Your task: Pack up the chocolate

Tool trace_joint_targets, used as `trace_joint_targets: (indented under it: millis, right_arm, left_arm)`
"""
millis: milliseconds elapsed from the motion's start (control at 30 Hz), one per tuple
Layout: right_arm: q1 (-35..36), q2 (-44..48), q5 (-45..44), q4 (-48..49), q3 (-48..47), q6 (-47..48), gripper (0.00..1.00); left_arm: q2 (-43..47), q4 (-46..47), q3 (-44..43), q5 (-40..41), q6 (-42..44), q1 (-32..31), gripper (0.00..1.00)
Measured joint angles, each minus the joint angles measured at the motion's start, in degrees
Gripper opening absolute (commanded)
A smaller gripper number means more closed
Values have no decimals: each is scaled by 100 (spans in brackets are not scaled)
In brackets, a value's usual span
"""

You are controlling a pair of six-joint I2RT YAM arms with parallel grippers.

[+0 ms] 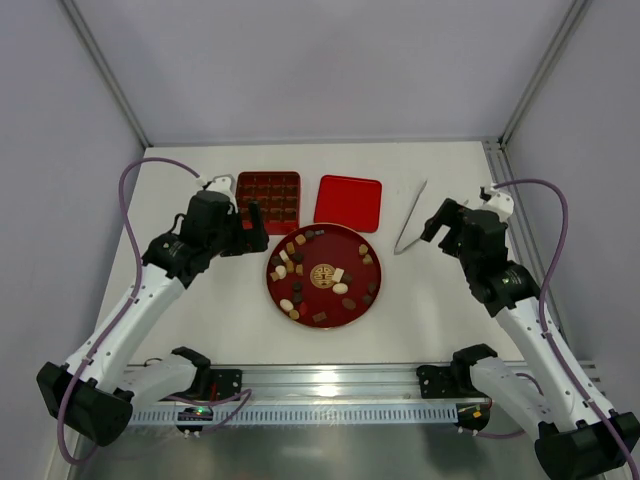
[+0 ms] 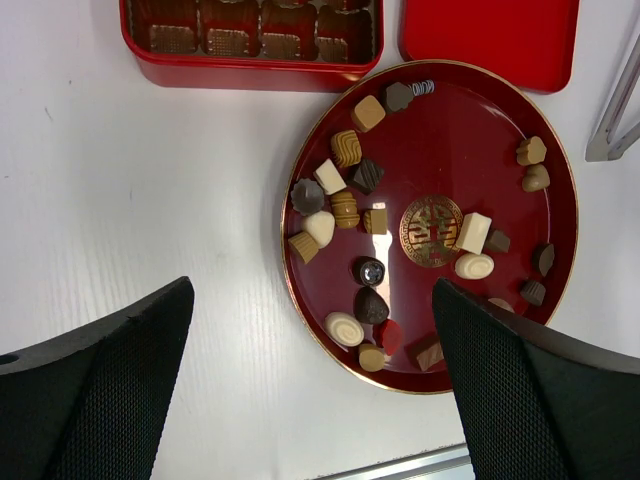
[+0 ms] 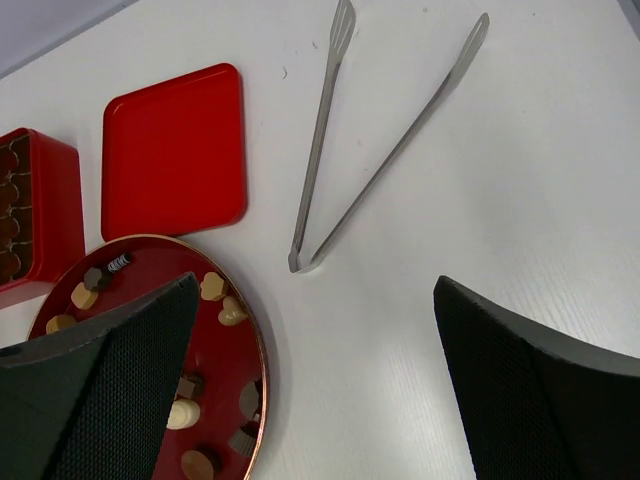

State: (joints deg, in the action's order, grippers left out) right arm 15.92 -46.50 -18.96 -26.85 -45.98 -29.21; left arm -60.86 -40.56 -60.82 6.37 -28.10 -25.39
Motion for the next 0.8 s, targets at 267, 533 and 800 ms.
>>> trace_joint_targets:
  millis: [267,533,800]
  right_arm:
    - [0,-260,-33,-260,-127,-2,100]
    - [-61,-1401,-76,-584,-713,17,100]
    - [-614,-3206,175,-623,-1403,70,100]
  left_arm:
    - [-2,0,0,-44,0,0,100]
    - [-13,-2,0,-92,2,0,100]
    - [-122,-2,0,-302,0,0,100]
